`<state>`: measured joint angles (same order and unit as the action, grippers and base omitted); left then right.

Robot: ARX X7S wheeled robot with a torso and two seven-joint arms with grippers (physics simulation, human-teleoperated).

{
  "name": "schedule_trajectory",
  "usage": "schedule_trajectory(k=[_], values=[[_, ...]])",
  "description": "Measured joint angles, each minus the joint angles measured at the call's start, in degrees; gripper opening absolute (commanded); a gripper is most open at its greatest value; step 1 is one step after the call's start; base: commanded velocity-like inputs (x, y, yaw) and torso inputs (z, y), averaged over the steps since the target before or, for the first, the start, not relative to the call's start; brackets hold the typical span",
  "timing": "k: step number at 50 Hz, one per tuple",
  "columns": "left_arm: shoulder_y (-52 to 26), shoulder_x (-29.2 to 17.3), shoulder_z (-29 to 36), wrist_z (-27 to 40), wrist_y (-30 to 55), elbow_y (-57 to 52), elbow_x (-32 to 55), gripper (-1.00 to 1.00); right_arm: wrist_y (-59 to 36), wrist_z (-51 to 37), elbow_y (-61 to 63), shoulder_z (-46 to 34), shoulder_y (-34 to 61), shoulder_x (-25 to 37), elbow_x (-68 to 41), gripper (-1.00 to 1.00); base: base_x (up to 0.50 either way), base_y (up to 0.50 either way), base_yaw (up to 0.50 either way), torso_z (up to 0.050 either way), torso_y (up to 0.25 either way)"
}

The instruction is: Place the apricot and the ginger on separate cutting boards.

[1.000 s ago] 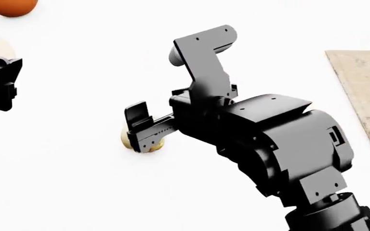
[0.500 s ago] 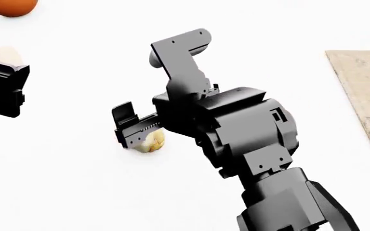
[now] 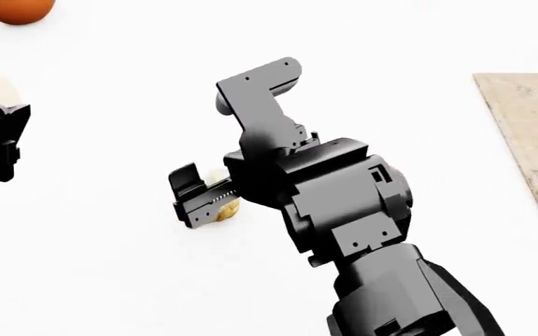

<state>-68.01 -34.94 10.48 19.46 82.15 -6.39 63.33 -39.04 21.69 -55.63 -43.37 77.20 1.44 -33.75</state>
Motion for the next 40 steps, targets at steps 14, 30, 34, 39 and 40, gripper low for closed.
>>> schedule_trajectory(k=[14, 30, 34, 39, 40], values=[[0.88, -0.33, 0.0, 0.85, -0.44, -0.22, 1.1, -1.0, 5.87, 0.01, -7.5, -11.34, 1.18, -1.06, -10.6, 1.0, 0.0, 0.0, 0.0, 0.0, 0.0], [1.34, -0.2, 0.14, 2.02, -0.9, -0.03, 2.16, -1.0, 11.05, -1.53, -11.91, -27.62, 2.7, -1.35, -27.13, 1.0, 0.0, 0.0, 0.0, 0.0, 0.0], [1.5, -0.29, 0.19, 2.18, -1.07, -0.02, 2.38, -1.0, 11.91, -1.77, -12.35, -30.9, 2.87, -1.37, -30.36, 1.0, 0.0, 0.0, 0.0, 0.0, 0.0], [1.56, -0.4, 0.28, 2.34, -1.24, 0.01, 2.66, -1.0, 12.74, -1.92, -12.67, -34.33, 3.08, -1.39, -33.62, 1.0, 0.0, 0.0, 0.0, 0.0, 0.0], [1.56, -0.42, 0.31, 2.36, -1.28, 0.02, 2.71, -1.0, 12.9, -1.93, -12.7, -34.93, 3.13, -1.39, -34.16, -1.0, 0.0, 0.0, 0.0, 0.0, 0.0]])
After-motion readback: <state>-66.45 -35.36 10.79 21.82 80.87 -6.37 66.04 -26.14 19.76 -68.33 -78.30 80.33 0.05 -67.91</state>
